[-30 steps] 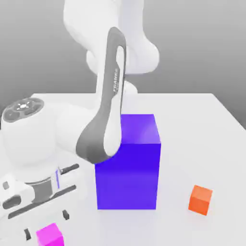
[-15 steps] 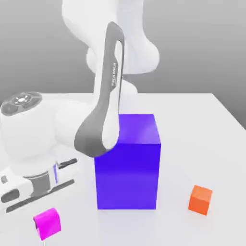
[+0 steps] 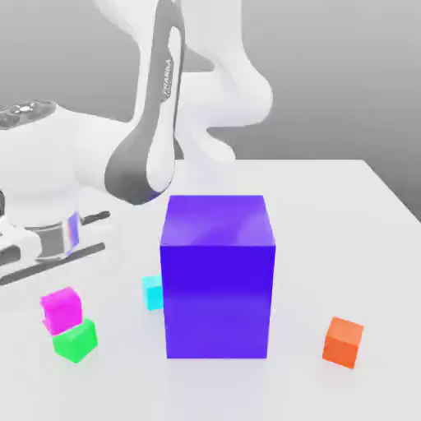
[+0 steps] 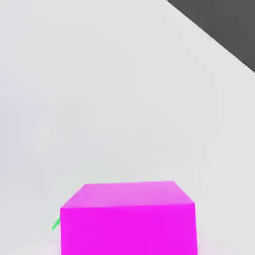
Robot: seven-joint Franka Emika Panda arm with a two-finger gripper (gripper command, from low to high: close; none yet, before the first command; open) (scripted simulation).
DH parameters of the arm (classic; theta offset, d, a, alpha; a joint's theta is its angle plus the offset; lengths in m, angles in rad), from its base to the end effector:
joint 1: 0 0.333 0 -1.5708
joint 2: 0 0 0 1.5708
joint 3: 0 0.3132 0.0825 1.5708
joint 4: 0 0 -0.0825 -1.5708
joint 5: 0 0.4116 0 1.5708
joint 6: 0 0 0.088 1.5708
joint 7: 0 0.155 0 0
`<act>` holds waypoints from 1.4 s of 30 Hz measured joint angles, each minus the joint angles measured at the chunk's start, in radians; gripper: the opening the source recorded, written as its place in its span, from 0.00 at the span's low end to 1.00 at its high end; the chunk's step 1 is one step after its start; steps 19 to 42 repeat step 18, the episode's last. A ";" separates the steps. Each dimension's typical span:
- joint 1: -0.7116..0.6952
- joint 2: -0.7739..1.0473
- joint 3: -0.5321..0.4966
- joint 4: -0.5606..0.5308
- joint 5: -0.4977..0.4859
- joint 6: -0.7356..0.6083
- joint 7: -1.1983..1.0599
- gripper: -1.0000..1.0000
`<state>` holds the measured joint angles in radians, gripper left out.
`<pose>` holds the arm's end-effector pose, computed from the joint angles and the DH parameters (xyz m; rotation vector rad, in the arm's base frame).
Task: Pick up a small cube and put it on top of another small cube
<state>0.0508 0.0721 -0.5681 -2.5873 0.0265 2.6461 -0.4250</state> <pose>0.3939 -0.2312 0.1622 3.1138 -0.1784 -0.0207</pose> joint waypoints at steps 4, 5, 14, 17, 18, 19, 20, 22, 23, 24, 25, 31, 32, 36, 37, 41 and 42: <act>-0.036 -0.068 -0.017 -0.057 -0.033 0.001 -0.024 0.00; -0.049 -0.066 -0.015 -0.063 -0.026 0.010 -0.033 0.00; -0.085 0.091 0.080 -0.057 0.185 0.141 -0.191 0.00; -0.124 0.146 0.134 -0.051 0.267 0.178 -0.250 1.00; -0.124 0.146 0.134 -0.051 0.267 0.178 -0.250 1.00; -0.124 0.146 0.134 -0.051 0.267 0.178 -0.250 1.00; -0.124 0.146 0.134 -0.051 0.267 0.178 -0.250 1.00; -0.124 0.146 0.134 -0.051 0.267 0.178 -0.250 1.00; -0.124 0.146 0.134 -0.051 0.267 0.178 -0.250 1.00; -0.124 0.146 0.134 -0.051 0.267 0.178 -0.250 1.00; -0.124 0.146 0.134 -0.051 0.267 0.178 -0.250 1.00; -0.124 0.146 0.134 -0.051 0.267 0.178 -0.250 1.00; -0.124 0.146 0.134 -0.051 0.267 0.178 -0.250 1.00; -0.124 0.146 0.134 -0.051 0.267 0.178 -0.250 1.00; -0.124 0.146 0.134 -0.051 0.267 0.178 -0.250 1.00; -0.124 0.146 0.134 -0.051 0.267 0.178 -0.250 1.00; -0.124 0.146 0.134 -0.051 0.267 0.178 -0.250 1.00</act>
